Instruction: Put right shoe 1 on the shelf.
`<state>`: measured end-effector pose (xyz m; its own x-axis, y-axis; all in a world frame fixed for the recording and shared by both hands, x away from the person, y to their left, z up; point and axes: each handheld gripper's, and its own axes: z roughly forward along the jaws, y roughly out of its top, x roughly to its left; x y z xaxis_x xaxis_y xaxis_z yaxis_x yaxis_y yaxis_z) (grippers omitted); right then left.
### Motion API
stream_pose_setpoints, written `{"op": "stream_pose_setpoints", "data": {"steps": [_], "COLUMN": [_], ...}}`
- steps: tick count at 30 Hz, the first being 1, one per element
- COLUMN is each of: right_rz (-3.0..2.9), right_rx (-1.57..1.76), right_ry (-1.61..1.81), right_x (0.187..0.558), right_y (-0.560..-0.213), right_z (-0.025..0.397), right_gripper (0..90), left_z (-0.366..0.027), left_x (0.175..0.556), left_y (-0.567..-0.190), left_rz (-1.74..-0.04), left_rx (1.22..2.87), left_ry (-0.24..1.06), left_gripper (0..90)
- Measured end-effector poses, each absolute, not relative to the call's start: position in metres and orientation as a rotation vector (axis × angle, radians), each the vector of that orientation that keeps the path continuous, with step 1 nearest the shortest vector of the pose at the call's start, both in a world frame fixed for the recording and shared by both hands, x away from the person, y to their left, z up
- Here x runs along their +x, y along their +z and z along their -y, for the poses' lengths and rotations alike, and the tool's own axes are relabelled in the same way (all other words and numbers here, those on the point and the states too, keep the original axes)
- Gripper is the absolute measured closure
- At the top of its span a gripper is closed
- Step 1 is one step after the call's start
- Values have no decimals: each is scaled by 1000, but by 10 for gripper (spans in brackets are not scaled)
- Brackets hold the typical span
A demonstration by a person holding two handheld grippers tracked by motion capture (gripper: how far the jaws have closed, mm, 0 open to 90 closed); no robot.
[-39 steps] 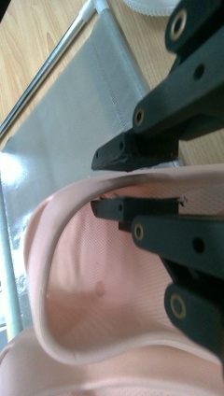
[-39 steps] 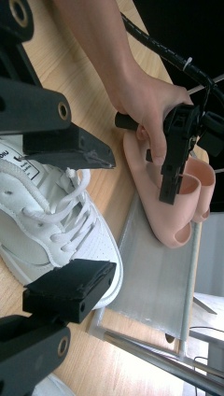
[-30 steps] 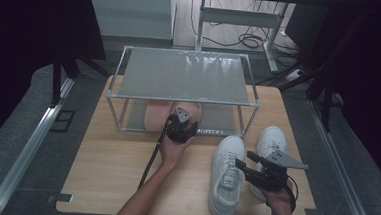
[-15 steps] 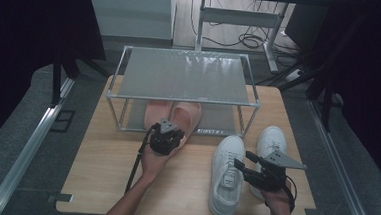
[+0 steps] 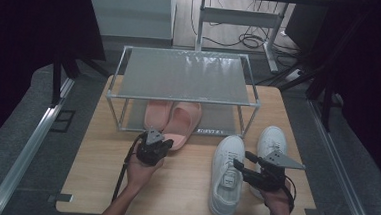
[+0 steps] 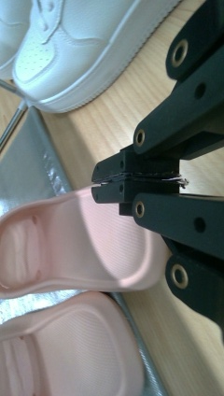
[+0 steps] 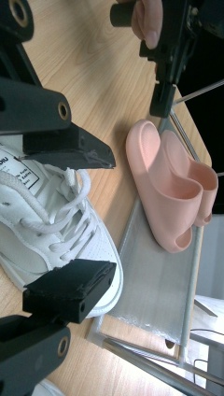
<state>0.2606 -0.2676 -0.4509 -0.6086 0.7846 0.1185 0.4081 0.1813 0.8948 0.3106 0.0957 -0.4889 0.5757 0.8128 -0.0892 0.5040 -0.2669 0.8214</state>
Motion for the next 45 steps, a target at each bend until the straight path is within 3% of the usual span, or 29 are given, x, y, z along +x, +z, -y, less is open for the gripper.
{"op": "stream_pose_setpoints", "data": {"steps": [19, 45], "right_rz": [-2105, -2106], "right_rx": [1125, 1127], "right_ry": [1397, 1398], "right_x": [261, 262], "right_y": [-453, -453], "right_z": [266, 266], "right_gripper": [427, 427], "left_z": [-101, -82], "left_x": [297, 327], "left_y": [-513, -525], "left_rz": [-1040, -1039], "left_rx": [2028, 2093], "left_ry": [402, 380], "left_gripper": [900, 900]}}
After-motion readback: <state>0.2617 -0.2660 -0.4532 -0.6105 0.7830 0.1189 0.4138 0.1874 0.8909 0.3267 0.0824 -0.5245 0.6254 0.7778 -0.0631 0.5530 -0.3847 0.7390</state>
